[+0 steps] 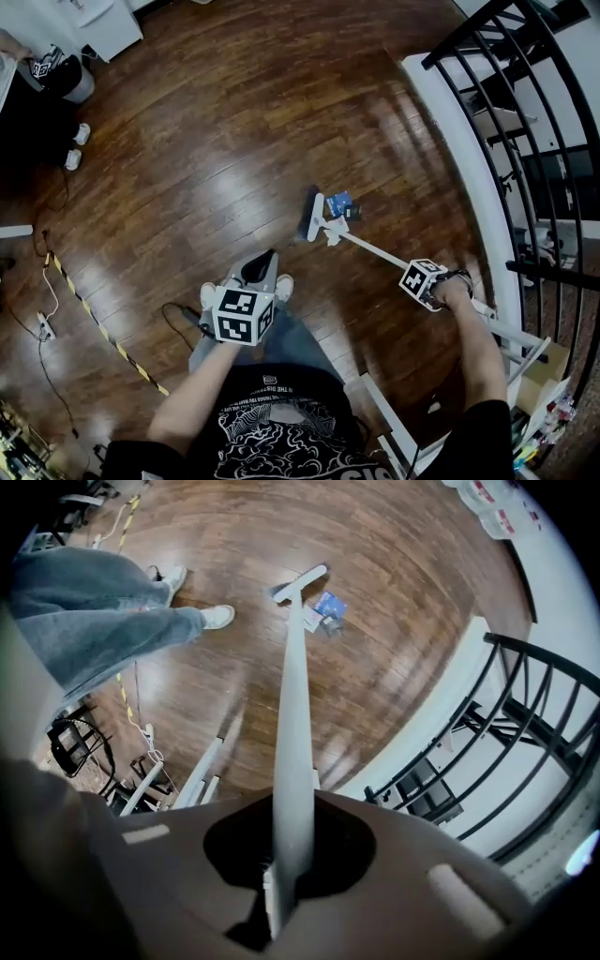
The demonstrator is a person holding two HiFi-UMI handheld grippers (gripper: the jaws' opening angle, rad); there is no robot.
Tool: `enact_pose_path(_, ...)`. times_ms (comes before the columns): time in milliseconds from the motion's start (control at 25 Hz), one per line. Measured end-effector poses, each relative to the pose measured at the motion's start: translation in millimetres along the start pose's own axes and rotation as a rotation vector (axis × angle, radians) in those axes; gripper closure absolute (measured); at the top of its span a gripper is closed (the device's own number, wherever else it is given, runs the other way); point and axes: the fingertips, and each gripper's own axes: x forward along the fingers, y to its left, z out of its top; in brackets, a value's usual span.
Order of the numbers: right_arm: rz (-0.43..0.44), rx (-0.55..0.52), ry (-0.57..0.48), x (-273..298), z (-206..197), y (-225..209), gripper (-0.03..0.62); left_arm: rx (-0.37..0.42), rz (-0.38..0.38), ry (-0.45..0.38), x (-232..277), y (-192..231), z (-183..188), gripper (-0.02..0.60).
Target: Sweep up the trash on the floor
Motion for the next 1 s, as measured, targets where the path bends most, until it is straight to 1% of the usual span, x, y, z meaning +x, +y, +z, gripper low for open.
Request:
enact_pose_path(80, 0.004, 0.031, 0.018, 4, -10, -9, 0.594, 0.002, 0.001, 0.001, 4, -4, 1, 0.577)
enact_pose_path(320, 0.012, 0.08, 0.032, 18, -20, -16, 0.594, 0.005, 0.007, 0.002, 10, -7, 4, 0.577)
enact_pose_path(520, -0.009, 0.102, 0.059, 22, -29, -25, 0.594, 0.009, 0.007, 0.002, 13, -8, 6, 0.577)
enact_pose_path(640, 0.003, 0.125, 0.069, 19, -34, -23, 0.594, 0.014, 0.0, 0.005, 15, -10, 9, 0.577)
enact_pose_path(800, 0.036, 0.146, 0.046, 19, -40, -10, 0.594, 0.022, -0.009, 0.005, 14, -13, 10, 0.577)
enact_pose_path(1000, 0.137, 0.252, -0.012, 21, -51, 36, 0.594, 0.047, -0.037, 0.009, 8, -13, 9, 0.577)
